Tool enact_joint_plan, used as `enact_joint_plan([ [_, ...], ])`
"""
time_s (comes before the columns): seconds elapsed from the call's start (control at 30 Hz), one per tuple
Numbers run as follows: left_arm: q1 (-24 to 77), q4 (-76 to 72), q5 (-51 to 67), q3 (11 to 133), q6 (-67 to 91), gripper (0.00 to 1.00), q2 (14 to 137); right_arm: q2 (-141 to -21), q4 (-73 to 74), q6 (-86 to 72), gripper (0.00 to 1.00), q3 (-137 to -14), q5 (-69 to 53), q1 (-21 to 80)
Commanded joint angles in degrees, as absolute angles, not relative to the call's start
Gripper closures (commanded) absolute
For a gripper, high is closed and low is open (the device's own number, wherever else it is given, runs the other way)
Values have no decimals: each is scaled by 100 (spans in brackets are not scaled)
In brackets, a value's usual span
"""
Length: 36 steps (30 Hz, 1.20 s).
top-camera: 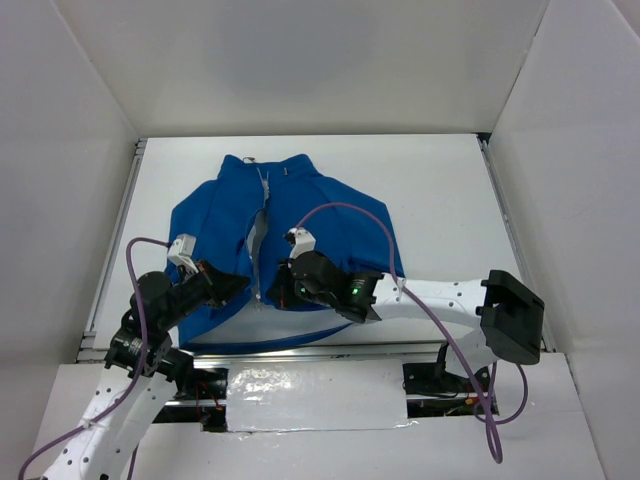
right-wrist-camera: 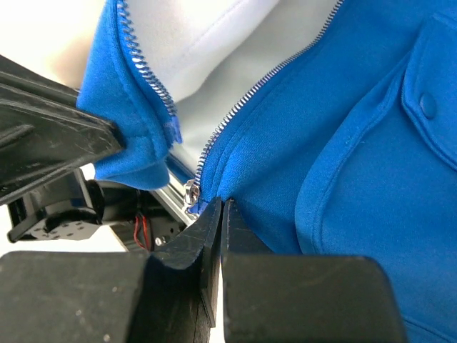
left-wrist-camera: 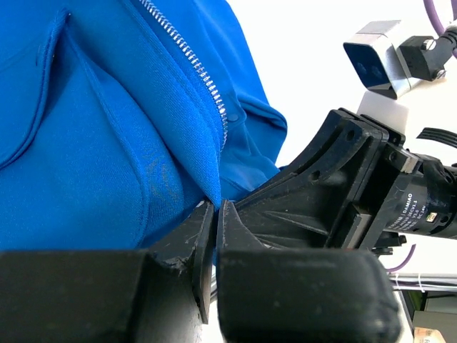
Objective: Zip up the jacket
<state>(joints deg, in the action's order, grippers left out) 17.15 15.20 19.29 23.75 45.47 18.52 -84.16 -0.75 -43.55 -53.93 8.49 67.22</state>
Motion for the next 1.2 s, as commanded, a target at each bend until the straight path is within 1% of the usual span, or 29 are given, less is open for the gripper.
enact_joint_plan([
  [0.0, 1705, 1002, 2136, 2391, 4684, 100, 1749, -8095, -773, -4315, 100, -5344, 976, 6733],
  [0.13, 1705, 844, 2276, 2312, 4693, 100, 1679, -7937, -1054, -4553, 100, -5098, 871, 6732],
  [0.27, 1705, 502, 2505, 2066, 4702, 100, 1311, -7691, -1590, -4465, 100, -4773, 642, 6733],
  [0.47, 1705, 133, 2829, 1741, 4693, 100, 766, -7366, -1537, -4272, 100, -4483, 335, 6548],
  [0.6, 1705, -473, 3339, 1433, 4825, 100, 580, -6970, -1977, -4202, 100, -4027, -350, 6363],
  [0.77, 1705, -1159, 3708, 1160, 5001, 100, 352, -6820, -1775, -4034, 100, -4025, -272, 6355],
  [1.17, 1705, -1556, 3946, 1037, 5036, 100, 439, -6592, -2408, -3964, 100, -3481, -852, 6038],
])
